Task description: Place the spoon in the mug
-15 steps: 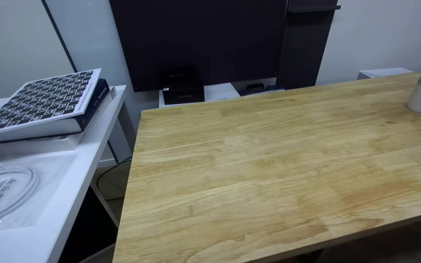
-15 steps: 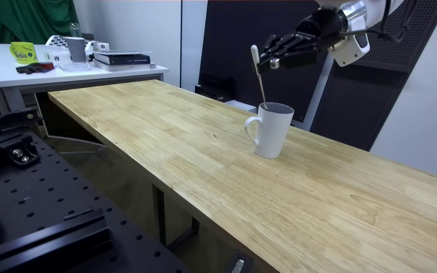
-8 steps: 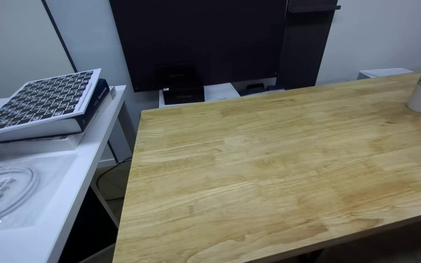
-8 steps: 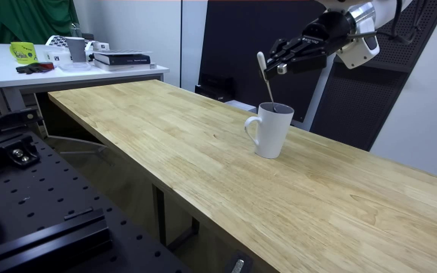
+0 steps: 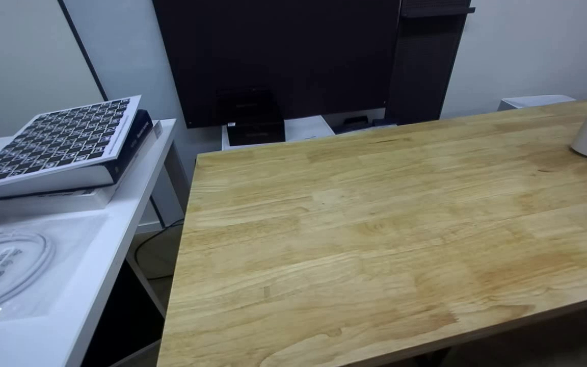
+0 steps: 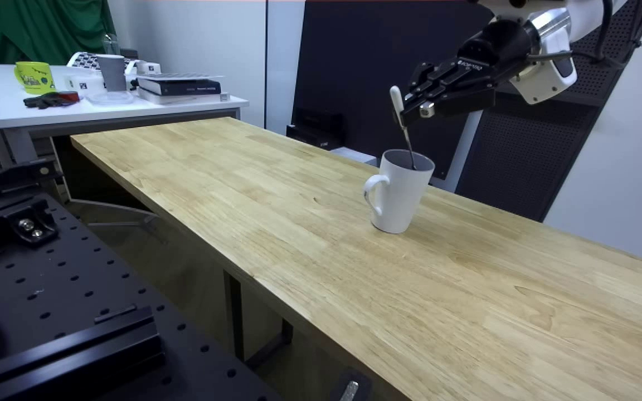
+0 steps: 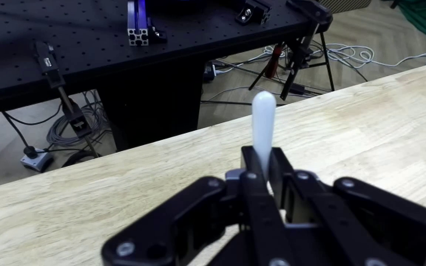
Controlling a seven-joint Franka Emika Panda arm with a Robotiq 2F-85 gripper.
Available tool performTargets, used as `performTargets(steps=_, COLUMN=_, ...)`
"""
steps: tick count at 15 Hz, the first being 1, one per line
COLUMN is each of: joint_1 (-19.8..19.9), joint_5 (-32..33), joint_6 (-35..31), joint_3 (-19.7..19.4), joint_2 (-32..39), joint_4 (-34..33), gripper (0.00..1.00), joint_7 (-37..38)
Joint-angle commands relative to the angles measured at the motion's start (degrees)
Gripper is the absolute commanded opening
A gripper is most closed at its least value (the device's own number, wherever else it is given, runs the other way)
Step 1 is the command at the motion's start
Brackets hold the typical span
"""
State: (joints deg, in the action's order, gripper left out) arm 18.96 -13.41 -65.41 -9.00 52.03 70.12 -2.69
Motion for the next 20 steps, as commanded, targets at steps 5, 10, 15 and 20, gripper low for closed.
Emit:
performTargets(steps=5, joint_1=1.9, joint_5=-0.3, joint_6=-1.9, joint_3=0.6, joint_2=3.0, joint_4=-3.3, gripper=0.03, joint_7=0.0)
performTargets(steps=10, joint_1=1.5, joint_5=-0.1, joint_6=-4.4, joint_3=1.0, joint_2=2.6, joint_4=-2.7, gripper=0.03, joint_7=-0.7)
performTargets(steps=15, joint_1=0.5, joint_5=0.1, joint_6=-9.4, joint_3=2.0, joint_2=1.6, joint_4=-1.3, gripper=0.03, joint_7=-2.5)
performTargets(steps=20, joint_1=-0.7, joint_5=0.2, joint_6=-11.6, joint_3=3.2, joint_2=1.0, joint_4=-0.4, gripper=0.03, joint_7=-3.7)
